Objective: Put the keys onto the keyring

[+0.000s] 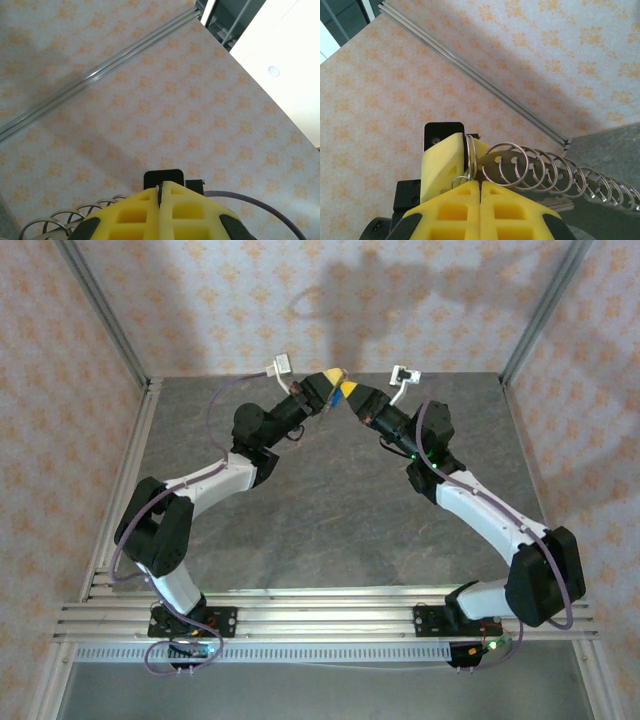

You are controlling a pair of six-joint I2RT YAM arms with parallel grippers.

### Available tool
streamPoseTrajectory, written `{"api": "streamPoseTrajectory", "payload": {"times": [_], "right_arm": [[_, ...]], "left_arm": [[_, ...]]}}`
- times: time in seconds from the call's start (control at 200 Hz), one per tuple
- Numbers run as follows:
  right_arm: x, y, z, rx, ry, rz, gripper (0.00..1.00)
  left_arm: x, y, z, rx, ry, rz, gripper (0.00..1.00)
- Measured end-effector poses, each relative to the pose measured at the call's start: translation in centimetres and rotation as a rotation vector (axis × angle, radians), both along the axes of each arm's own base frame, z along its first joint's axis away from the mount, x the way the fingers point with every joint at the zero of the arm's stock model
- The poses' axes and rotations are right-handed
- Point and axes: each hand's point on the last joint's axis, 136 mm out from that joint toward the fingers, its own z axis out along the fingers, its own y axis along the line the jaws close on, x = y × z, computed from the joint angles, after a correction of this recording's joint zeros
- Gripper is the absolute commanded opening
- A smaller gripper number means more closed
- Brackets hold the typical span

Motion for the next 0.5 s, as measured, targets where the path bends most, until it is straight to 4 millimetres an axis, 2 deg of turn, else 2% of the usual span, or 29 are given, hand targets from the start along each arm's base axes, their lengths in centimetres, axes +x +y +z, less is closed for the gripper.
{"api": "streamPoseTrajectory", "payload": {"times": [0.095, 0.235, 0.345, 0.5], "right_arm": [[0.0, -0.1, 0.1, -0.005, -0.006, -0.007, 0.02], [-0.5, -0.5, 0.1, -0.027, -0.005, -0.016, 0.11], [-1.3, -1.7, -0.1, -0.041, -0.002, -0.029, 0.16], [-2.1, -3.6, -1.0, -0.055, 0.016, -0.059, 0.18]], "left_arm": [[0.0, 0.0, 0.0, 0.000, 0.001, 0.001, 0.00], [-0.2, -0.3, -0.1, 0.002, 0.000, -0.010, 0.00], [-0.6, -0.9, -0.1, 0.003, 0.002, -0.023, 0.00], [-0.6, -1.1, -0.2, 0.002, 0.004, -0.028, 0.00]]}}
